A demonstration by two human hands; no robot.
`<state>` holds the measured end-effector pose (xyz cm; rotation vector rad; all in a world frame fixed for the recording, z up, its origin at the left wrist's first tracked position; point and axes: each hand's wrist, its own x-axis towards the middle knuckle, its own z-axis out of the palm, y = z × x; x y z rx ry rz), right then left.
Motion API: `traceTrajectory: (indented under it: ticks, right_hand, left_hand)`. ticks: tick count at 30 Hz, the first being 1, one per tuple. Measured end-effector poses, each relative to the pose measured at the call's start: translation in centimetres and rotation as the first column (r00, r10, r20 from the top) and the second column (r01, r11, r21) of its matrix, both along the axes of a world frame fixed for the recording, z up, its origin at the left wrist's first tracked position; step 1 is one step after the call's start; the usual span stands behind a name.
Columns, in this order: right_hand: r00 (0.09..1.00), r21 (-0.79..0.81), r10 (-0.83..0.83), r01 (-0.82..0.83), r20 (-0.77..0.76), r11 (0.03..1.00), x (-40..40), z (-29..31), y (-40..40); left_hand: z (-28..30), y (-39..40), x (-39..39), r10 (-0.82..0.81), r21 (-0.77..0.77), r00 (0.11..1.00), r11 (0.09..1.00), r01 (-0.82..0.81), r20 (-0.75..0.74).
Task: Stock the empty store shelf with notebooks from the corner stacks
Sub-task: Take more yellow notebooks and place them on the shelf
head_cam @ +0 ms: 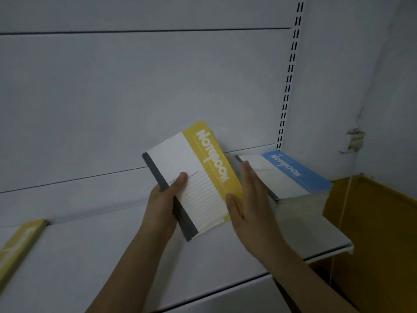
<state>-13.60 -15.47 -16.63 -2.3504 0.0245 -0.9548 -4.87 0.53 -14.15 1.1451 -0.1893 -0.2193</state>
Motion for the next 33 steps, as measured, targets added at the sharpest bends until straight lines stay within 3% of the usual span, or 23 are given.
traceTrajectory:
  ticks: [1,3,5,11,15,18,21,26,33]
  right_hand:
    - [0.995,0.191,0.088,-0.079,-0.039,0.978,0.4,0.6,-0.1]
    - [0.964,0.497,0.267,-0.235,0.008,0.835,1.1,1.5,-0.1]
    - [0.956,0.582,0.292,-0.257,0.036,0.772,1.4,1.5,0.0]
    - [0.970,0.560,0.230,-0.237,0.084,0.794,2.1,1.6,1.5]
    - [0.979,0.536,0.184,-0.203,0.089,0.820,4.8,2.5,5.5]
    - [0.979,0.628,0.199,-0.187,0.052,0.756,7.9,2.3,9.4]
    - [0.952,0.760,0.304,-0.176,-0.030,0.626,10.4,1.0,14.5]
    - [0.875,0.831,0.451,-0.111,-0.178,0.544,12.1,-0.2,24.7]
    - [0.841,0.820,0.485,-0.092,-0.239,0.564,14.0,1.0,37.8]
  left_hand:
    - [0.5,0.2,-0.4,0.007,0.075,0.998,0.997,-0.012,0.064]
    - [0.6,0.4,-1.2,0.007,0.265,0.985,0.963,-0.054,0.174]
    - [-0.7,0.5,-2.2,-0.028,0.421,0.976,0.904,-0.068,0.217]
    - [-4.4,2.5,-3.9,-0.125,0.529,0.980,0.848,0.024,0.156]
    - [-4.5,6.7,-4.9,0.084,0.584,0.936,0.762,-0.281,0.341]
    - [-5.1,10.9,-5.9,0.088,0.666,0.876,0.615,-0.423,0.475]
    - [-5.4,16.1,-6.8,0.100,0.753,0.868,0.456,-0.474,0.486]
    - [-4.5,27.2,-7.4,0.240,0.741,0.865,0.446,-0.501,0.440]
    - [-3.0,40.0,-6.4,0.226,0.780,0.829,0.282,-0.559,0.512]
